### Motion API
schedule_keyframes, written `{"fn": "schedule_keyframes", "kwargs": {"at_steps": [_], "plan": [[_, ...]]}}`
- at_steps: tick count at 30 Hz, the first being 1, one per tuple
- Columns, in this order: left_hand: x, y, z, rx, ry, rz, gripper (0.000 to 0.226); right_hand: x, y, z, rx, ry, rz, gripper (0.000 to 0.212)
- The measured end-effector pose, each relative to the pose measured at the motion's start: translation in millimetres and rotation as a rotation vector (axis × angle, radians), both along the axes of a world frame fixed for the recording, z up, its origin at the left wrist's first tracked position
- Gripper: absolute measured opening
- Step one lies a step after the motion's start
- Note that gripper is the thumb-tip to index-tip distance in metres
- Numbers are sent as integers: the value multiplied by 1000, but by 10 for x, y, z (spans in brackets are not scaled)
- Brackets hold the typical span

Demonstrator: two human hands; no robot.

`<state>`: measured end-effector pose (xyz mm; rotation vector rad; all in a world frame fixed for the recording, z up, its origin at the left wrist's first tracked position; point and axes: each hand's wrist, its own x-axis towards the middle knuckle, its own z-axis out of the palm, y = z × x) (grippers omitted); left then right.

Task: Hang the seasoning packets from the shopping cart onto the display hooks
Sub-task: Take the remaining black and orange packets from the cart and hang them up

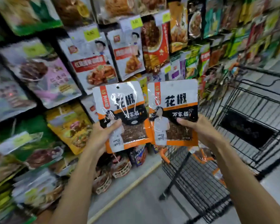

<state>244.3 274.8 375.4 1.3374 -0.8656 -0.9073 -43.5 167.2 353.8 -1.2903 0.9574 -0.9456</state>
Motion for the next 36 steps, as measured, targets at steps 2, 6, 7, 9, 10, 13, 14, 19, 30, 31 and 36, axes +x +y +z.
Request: {"fn": "schedule_keyframes", "kwargs": {"at_steps": [2,6,7,9,10,13,14,19,30,31,36], "plan": [[284,413,191,-29,-13,73,39,400,194,219,-53,-39,79,27],[942,1342,500,-69,-68,201,45,1239,732,574,-132,-99,240,24],[1116,1601,565,-81,-89,226,44,1448,893,641,-151,-108,275,25],[1442,2124,696,-105,-122,259,54,1861,1226,751,-181,-122,345,24],[1600,2390,751,-118,-131,284,59,2056,1403,797,-194,-127,381,21],[2051,3154,907,-118,-149,360,70,2638,1942,877,-255,-116,441,19],[2185,3379,958,-120,-167,370,68,2827,2116,896,-256,-126,457,29],[2794,4249,1076,-121,-243,432,46,3710,2861,1026,-206,-223,541,29],[3993,4602,839,-44,-3,522,73,4805,3162,1132,-232,-188,577,57],[4091,4566,831,-36,13,528,79,4879,3132,1122,-235,-189,574,57],[4612,4293,829,-63,-1,552,66,5259,2938,1094,-262,-170,584,65]]}}
